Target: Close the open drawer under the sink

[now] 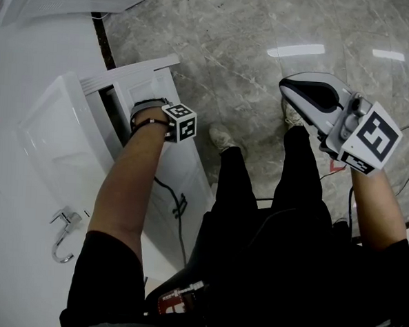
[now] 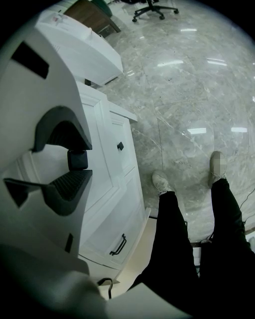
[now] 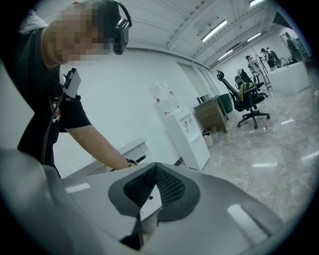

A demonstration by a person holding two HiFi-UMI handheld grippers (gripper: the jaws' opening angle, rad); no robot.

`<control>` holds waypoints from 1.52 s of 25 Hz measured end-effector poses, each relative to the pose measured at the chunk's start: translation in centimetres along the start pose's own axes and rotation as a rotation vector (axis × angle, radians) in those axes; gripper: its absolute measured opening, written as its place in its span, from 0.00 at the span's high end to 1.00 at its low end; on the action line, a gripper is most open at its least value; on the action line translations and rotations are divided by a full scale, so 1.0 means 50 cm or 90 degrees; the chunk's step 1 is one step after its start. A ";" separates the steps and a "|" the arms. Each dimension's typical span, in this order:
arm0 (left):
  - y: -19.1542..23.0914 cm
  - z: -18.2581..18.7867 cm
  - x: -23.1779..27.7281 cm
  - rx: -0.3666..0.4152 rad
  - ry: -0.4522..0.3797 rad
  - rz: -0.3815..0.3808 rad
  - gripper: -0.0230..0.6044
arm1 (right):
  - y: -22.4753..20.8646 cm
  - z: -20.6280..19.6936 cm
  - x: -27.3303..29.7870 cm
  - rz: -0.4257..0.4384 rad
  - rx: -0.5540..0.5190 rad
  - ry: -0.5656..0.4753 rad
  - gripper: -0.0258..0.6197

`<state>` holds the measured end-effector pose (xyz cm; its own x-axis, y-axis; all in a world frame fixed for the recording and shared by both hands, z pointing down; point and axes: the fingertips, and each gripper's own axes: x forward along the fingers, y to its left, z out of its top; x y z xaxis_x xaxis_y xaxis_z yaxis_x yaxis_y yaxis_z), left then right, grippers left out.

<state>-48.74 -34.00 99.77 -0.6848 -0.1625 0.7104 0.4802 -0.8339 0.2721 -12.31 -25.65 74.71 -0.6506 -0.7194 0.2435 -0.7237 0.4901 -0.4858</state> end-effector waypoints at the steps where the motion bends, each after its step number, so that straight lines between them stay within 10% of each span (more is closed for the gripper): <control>1: 0.000 -0.002 0.001 -0.004 0.000 -0.002 0.77 | 0.000 -0.001 0.000 0.000 0.000 0.001 0.96; 38: -0.003 -0.070 0.073 -0.042 0.009 -0.030 0.77 | 0.018 -0.011 0.071 0.020 -0.001 0.019 0.96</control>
<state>-53.23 -36.33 100.04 -0.7139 -0.1288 0.6883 0.4100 -0.8738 0.2617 -15.40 -27.48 75.59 -0.6800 -0.6881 0.2533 -0.7029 0.5133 -0.4924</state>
